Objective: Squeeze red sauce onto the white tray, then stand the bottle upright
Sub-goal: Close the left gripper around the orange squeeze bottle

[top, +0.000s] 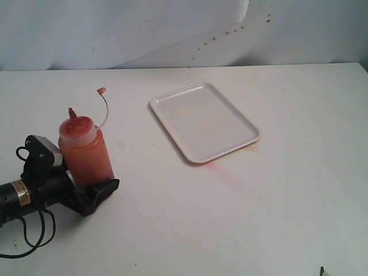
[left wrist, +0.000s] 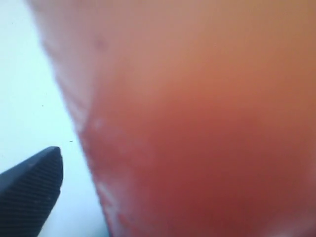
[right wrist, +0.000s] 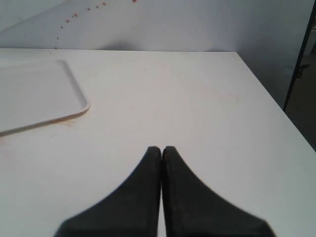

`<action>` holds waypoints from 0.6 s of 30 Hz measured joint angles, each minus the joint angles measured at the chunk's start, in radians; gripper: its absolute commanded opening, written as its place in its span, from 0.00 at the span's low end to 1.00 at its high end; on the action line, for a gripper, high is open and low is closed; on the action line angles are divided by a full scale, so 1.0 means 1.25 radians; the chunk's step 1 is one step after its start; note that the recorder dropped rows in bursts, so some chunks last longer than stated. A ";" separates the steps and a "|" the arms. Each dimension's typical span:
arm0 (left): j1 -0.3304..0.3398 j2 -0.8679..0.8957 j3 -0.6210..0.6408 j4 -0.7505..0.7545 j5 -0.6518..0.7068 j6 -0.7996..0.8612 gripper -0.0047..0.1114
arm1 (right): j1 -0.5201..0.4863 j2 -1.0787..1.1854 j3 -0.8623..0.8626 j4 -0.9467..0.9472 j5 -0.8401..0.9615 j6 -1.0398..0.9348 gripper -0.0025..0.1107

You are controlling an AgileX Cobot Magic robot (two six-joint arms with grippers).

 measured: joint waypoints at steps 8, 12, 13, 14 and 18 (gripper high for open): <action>0.000 0.005 -0.008 0.042 0.002 -0.026 0.04 | 0.000 0.000 0.000 0.000 0.000 0.000 0.02; 0.000 0.005 -0.009 0.046 0.003 -0.017 0.04 | 0.000 0.000 0.000 0.000 0.000 0.000 0.02; 0.000 0.005 -0.009 0.046 0.003 -0.015 0.04 | 0.000 0.000 0.000 0.000 0.000 0.000 0.02; 0.000 0.005 -0.009 0.047 0.002 -0.013 0.04 | 0.000 0.000 0.000 0.000 0.000 0.000 0.02; 0.000 0.005 -0.009 0.047 -0.002 -0.012 0.04 | 0.000 0.000 0.000 0.000 0.000 0.000 0.02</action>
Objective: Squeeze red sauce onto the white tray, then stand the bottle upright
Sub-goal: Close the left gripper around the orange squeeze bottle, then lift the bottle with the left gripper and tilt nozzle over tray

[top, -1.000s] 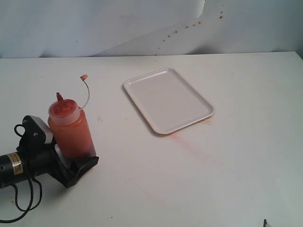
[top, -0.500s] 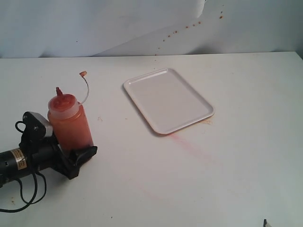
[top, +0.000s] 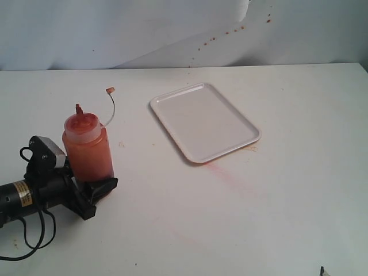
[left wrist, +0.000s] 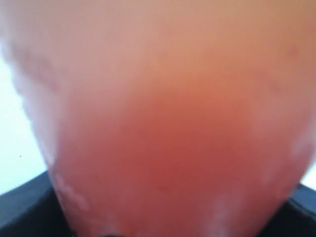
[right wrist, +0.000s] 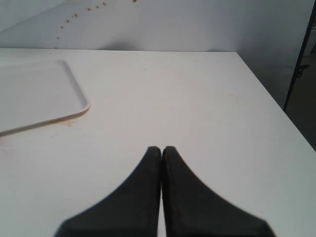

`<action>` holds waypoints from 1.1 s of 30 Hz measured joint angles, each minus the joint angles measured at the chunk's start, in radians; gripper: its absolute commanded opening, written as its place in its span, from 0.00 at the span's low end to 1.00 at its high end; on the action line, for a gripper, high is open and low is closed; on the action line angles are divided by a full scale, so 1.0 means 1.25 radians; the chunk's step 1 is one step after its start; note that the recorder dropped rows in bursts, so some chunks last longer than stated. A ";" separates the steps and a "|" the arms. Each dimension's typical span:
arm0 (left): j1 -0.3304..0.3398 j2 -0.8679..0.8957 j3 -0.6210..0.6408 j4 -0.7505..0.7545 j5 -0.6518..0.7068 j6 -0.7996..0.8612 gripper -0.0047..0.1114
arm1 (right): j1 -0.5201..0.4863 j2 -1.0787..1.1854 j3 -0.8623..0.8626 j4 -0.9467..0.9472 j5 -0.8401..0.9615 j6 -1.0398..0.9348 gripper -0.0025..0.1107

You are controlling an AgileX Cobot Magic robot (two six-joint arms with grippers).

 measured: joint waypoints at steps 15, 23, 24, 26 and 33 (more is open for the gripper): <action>0.000 0.000 0.000 -0.013 -0.057 0.073 0.04 | 0.000 0.000 0.000 0.000 0.000 0.000 0.02; 0.000 -0.088 0.000 -0.016 -0.055 0.083 0.04 | 0.000 0.000 0.000 0.014 -0.065 -0.009 0.02; 0.000 -0.118 0.001 -0.023 -0.057 0.083 0.04 | 0.000 0.000 0.000 0.050 -0.132 -0.011 0.02; 0.000 -0.164 -0.012 -0.039 -0.055 0.035 0.04 | 0.000 0.000 0.000 0.135 -0.280 0.023 0.02; -0.061 -0.262 -0.306 0.130 0.299 -0.341 0.04 | 0.019 0.000 0.000 0.214 -0.521 0.257 0.02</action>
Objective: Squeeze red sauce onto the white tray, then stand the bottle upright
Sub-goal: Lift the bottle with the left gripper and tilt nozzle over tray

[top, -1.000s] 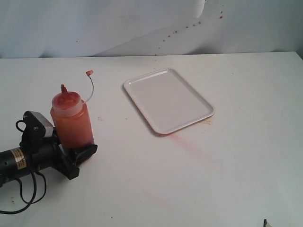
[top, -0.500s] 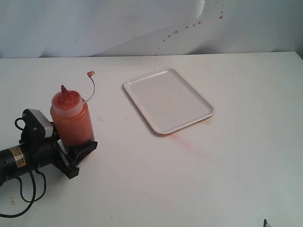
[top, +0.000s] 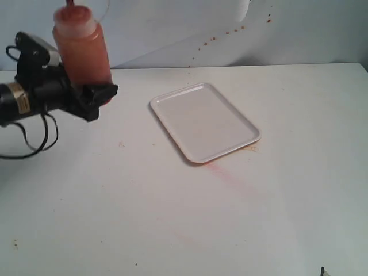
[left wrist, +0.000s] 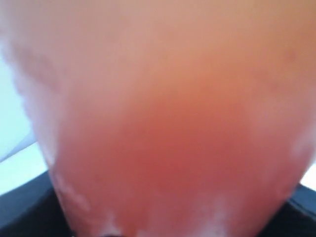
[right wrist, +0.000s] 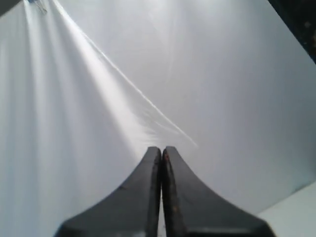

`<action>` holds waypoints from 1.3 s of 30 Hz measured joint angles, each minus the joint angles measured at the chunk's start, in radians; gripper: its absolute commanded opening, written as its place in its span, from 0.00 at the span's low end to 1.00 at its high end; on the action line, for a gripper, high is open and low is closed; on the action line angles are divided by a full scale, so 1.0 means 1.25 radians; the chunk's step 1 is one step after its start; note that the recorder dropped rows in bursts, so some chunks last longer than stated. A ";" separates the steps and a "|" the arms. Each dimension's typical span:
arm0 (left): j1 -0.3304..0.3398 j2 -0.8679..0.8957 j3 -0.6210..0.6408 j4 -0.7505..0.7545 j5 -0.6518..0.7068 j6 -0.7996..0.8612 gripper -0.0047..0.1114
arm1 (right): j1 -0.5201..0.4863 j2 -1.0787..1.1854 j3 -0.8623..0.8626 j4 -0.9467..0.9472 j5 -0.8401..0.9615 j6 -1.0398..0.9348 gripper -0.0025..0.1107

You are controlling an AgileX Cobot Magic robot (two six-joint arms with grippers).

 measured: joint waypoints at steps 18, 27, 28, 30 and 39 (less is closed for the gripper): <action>-0.276 0.191 -0.589 0.322 0.914 0.142 0.04 | 0.037 0.110 -0.052 -0.338 -0.107 0.302 0.02; -0.330 0.302 -0.638 0.506 1.057 0.280 0.04 | 0.060 0.529 -0.435 -1.080 -0.260 0.822 0.02; -0.333 0.306 -0.639 0.531 1.068 0.282 0.04 | 0.060 0.585 -0.479 -1.122 -0.291 0.854 0.02; -0.339 0.312 -0.643 0.570 1.077 0.291 0.04 | 0.060 0.692 -0.595 -1.220 -0.340 0.930 0.02; -0.342 0.312 -0.644 0.594 1.072 0.462 0.04 | 0.060 1.099 -0.981 -1.561 -0.407 1.152 0.02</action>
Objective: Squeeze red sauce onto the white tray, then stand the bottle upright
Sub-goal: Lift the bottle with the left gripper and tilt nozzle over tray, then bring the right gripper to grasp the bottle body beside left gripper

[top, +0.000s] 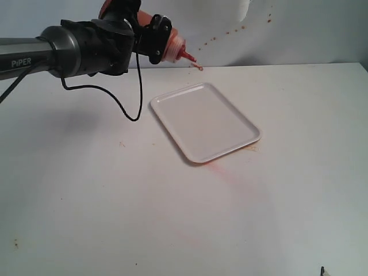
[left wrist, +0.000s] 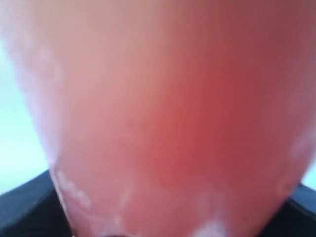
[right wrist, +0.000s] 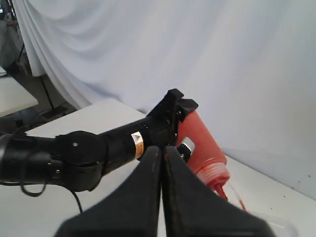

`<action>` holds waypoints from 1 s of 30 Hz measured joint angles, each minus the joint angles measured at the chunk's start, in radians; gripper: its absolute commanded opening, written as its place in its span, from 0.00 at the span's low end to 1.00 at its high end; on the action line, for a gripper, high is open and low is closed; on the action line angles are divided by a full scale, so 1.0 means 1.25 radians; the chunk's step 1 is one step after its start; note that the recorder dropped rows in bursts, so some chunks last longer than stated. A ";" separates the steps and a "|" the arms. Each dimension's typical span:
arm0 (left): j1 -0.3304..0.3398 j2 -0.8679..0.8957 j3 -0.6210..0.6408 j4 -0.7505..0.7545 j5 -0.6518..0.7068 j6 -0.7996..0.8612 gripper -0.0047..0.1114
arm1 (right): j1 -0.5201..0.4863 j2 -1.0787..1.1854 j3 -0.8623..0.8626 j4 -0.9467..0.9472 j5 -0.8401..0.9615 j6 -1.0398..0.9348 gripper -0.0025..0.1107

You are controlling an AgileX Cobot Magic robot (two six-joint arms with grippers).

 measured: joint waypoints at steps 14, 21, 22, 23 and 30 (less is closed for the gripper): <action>0.000 0.000 0.000 0.003 -0.136 0.424 0.04 | -0.082 0.487 -0.297 -0.027 -0.052 -0.026 0.95; -0.001 0.002 -0.079 0.007 -0.261 0.487 0.04 | -0.058 0.586 -0.317 -0.033 0.022 -0.240 0.95; -0.001 0.002 -0.079 0.007 -0.265 0.505 0.04 | -0.056 0.586 -0.326 -0.033 0.017 -0.244 0.95; -0.004 0.002 -0.079 0.007 -0.267 0.550 0.04 | -0.047 0.586 -0.343 -0.033 -0.006 -0.248 0.95; -0.019 0.002 -0.080 0.010 -0.277 0.602 0.04 | 0.083 0.613 -0.373 -0.040 -0.026 -0.270 0.95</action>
